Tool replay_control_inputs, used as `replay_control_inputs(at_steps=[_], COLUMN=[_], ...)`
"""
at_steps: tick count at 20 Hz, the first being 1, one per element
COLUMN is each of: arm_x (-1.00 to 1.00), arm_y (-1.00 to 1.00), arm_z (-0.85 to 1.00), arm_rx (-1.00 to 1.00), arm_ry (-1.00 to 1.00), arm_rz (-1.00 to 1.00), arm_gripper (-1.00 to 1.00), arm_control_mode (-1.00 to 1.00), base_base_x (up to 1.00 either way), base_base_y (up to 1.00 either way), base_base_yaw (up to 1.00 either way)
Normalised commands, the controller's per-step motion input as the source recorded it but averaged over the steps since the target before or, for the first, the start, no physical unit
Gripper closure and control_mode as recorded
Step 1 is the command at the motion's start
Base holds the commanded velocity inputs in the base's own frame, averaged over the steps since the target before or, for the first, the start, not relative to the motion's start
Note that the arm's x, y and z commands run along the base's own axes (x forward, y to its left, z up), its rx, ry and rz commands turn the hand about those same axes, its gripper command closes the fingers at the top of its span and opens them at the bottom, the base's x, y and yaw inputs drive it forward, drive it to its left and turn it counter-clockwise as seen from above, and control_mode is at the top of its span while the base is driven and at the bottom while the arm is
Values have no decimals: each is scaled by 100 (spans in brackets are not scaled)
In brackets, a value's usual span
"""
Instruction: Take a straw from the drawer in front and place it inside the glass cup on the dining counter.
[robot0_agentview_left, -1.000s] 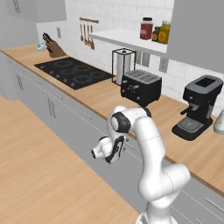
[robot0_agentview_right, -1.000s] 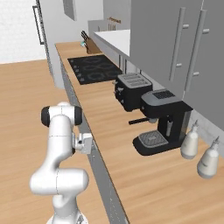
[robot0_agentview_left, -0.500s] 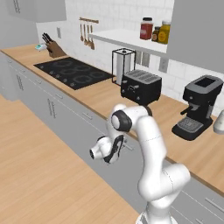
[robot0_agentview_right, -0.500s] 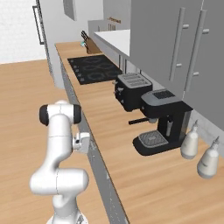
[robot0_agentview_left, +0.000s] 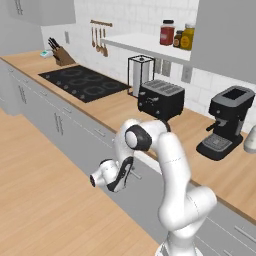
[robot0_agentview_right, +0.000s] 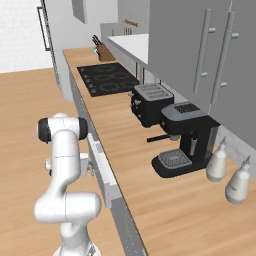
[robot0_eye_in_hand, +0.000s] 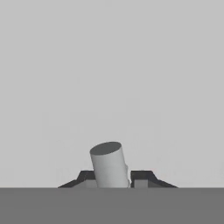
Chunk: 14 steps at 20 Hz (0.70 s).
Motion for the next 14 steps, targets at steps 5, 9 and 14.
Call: replay_control_inputs(at_steps=[5, 9, 14], arm_x=[-32, -31, -27], arm_y=[100, 100, 100], arm_z=[0, 0, 0], arm_rx=[3, 2, 3], arm_ry=[0, 0, 0], arm_rz=[0, 0, 0], arm_gripper=[100, 100, 100], arm_control_mode=[-100, -100, -100], base_base_x=[0, 0, 0], base_base_y=[0, 0, 0], base_base_yaw=[0, 0, 0])
